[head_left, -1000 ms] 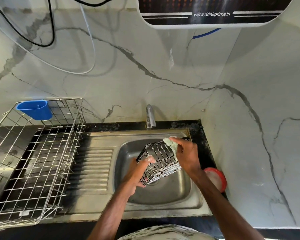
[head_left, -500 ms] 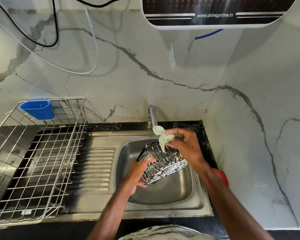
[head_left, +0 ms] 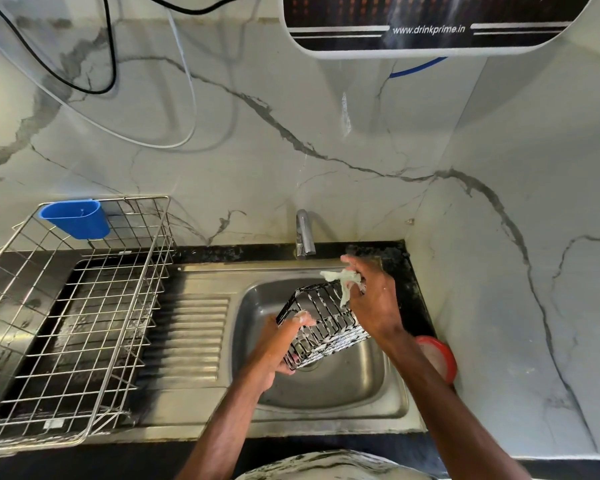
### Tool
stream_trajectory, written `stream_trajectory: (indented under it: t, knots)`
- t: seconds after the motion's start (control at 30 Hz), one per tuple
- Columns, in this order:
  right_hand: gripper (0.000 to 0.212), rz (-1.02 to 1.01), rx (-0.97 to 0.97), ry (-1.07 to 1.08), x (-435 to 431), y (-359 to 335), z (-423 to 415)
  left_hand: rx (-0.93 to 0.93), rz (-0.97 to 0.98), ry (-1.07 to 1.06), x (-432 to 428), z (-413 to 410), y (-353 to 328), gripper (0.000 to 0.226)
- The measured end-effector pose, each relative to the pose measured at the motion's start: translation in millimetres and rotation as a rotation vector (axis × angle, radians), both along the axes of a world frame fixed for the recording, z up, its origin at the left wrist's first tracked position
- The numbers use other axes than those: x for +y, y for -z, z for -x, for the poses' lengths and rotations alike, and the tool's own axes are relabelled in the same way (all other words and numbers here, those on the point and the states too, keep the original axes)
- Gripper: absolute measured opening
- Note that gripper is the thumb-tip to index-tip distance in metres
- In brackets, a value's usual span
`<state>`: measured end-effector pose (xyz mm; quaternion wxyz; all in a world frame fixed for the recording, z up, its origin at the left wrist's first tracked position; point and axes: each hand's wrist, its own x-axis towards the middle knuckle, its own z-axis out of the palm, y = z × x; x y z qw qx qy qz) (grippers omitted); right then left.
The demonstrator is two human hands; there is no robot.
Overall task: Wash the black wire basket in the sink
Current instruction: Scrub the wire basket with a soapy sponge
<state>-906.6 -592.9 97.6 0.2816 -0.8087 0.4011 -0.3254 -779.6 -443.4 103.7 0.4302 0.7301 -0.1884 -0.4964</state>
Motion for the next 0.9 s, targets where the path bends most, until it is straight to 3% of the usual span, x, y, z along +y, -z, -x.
stream_trajectory:
  t: [0.13, 0.33, 0.63, 0.83, 0.9]
  knots:
    - [0.050, 0.113, 0.049, -0.130, 16, 4, -11, 0.002, 0.002, -0.003, 0, 0, 1, 0.020]
    - [0.045, 0.162, -0.045, -0.470, 50, -1, -20, 0.018, -0.001, -0.051, -1, -1, 7, 0.014]
    - [0.050, -0.021, 0.009, 0.012, -35, 47, 19, 0.036, -0.003, -0.013, 3, -14, 17, 0.029]
    - [0.052, 0.186, -0.022, -0.265, 37, 13, -15, 0.056, -0.030, -0.035, -4, -15, 18, 0.021]
    - [0.061, 0.225, -0.031, -0.407, 55, 15, -15, 0.070, -0.040, -0.087, -3, -18, 20, 0.040]
